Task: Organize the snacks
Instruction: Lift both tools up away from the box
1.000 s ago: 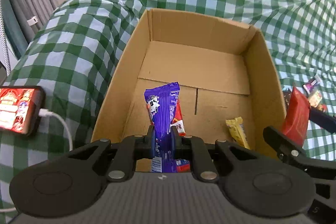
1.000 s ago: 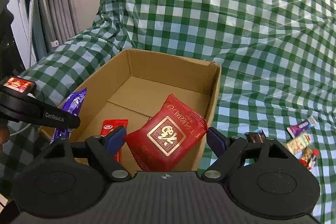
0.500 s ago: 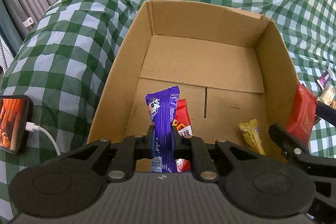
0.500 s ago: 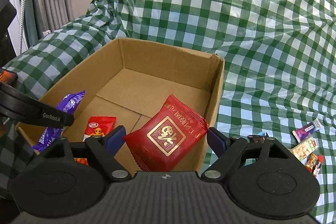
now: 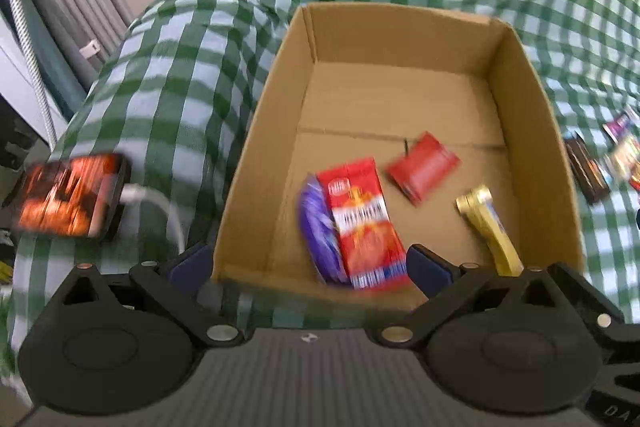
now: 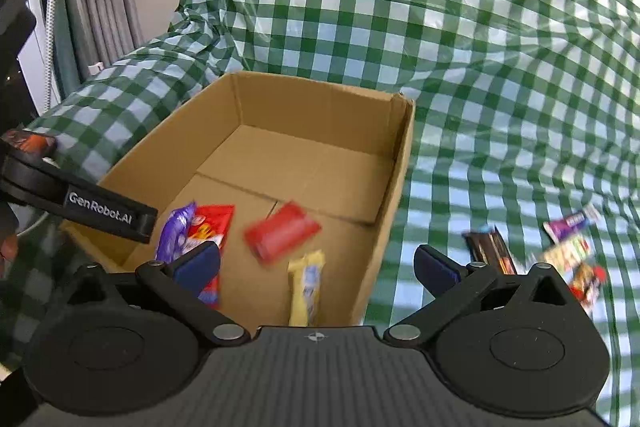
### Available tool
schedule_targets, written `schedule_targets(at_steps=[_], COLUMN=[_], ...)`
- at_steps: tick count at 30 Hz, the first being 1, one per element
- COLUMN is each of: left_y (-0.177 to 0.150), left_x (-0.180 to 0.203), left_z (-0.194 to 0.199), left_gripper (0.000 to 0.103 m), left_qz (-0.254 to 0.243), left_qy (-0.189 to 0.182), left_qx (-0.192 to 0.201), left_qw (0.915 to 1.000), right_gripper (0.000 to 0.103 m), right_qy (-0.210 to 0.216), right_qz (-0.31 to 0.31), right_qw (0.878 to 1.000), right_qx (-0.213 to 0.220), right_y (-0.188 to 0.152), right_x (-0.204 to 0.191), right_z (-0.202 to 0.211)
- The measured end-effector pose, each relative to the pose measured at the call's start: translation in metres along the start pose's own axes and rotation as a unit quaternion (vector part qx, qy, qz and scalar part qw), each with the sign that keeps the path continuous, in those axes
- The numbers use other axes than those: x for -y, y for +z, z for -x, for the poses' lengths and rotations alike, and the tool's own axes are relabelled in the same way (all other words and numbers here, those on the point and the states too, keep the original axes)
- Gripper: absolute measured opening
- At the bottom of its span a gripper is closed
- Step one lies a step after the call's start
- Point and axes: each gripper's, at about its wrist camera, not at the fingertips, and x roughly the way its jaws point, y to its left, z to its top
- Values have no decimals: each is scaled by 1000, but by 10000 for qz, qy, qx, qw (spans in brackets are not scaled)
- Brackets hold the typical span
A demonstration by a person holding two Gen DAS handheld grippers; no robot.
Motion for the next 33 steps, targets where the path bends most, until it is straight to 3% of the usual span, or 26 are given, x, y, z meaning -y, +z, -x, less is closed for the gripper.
schedule_targets(at_steps=[9,17,22,33], left_y=[-74,-126,-149,-174], left_x=[-6,-10,-13,-26], left_z=[71,124,148,184], left_gripper=[103,103,103,103], left_qz=[181,244,306,500], left_qy=[-140,-263,-348,-358], left_qx=[-103,24,111,381], left_qw=[9997,9994,9989,9974], right_gripper=[102,102,102,102], right_qy=[120,219,230,244], right_qz=[-645,-1041,-1049,-870], right_qw=[9978,9941,9940,9957], right_qx=[-71,-227,-230,209], right_y=[-34,-63,-77,-86], right_x=[-7,-15,-26,-42], right_z=[87,140,161,203])
